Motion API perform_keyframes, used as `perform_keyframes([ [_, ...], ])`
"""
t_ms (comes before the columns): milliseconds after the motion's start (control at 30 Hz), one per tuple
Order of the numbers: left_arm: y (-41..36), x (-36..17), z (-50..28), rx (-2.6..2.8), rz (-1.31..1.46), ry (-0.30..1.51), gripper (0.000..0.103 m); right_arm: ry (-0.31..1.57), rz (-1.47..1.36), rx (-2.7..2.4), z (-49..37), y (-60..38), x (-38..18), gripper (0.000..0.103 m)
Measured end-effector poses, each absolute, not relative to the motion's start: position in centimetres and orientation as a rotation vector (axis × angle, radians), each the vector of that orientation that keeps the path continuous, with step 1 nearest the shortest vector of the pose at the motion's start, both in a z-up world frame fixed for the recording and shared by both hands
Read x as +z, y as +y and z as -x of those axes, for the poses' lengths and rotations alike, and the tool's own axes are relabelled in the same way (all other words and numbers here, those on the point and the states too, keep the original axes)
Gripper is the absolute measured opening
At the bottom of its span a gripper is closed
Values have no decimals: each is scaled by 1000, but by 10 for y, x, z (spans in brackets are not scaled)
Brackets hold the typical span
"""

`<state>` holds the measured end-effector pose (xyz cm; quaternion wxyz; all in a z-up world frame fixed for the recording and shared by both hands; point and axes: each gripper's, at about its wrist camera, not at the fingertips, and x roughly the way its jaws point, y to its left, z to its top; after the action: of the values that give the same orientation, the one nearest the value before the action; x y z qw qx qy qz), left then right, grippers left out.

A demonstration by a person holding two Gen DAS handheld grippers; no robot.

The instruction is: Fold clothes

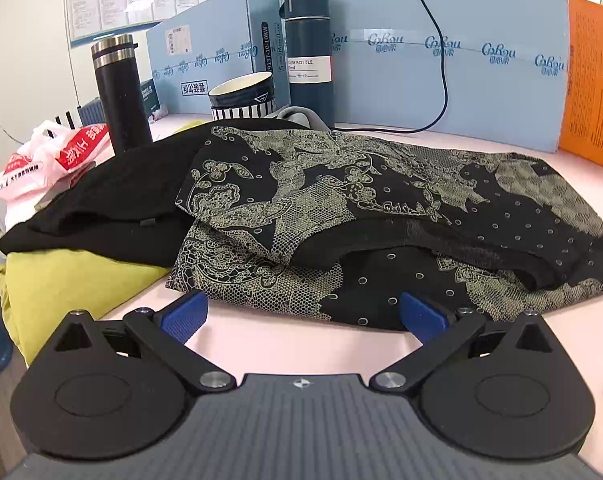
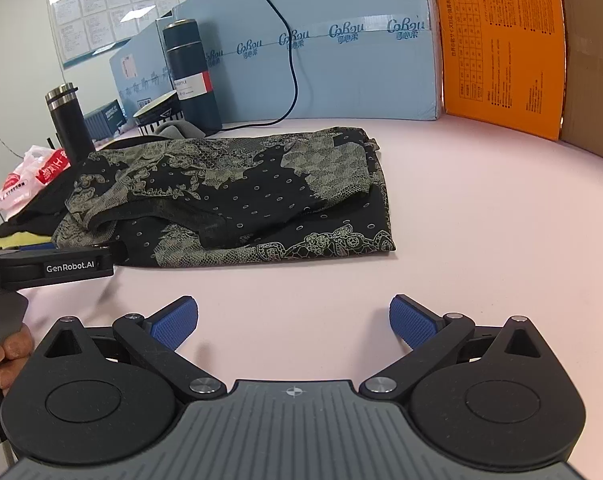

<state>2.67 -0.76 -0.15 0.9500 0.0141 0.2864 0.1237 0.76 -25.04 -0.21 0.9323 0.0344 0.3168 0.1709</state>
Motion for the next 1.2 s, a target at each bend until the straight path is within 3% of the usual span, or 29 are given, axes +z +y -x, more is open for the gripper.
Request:
perform_keyframes([
  [400, -8, -1, -22, 189, -19, 562, 103, 652, -49, 342, -7, -247, -3, 103],
  [900, -12, -1, -18, 108, -54, 543, 103, 578, -217, 431, -4, -271, 3, 103],
  [1200, -10, -1, -16, 63, -25, 534, 103, 178, -92, 505, -32, -238, 45, 103],
])
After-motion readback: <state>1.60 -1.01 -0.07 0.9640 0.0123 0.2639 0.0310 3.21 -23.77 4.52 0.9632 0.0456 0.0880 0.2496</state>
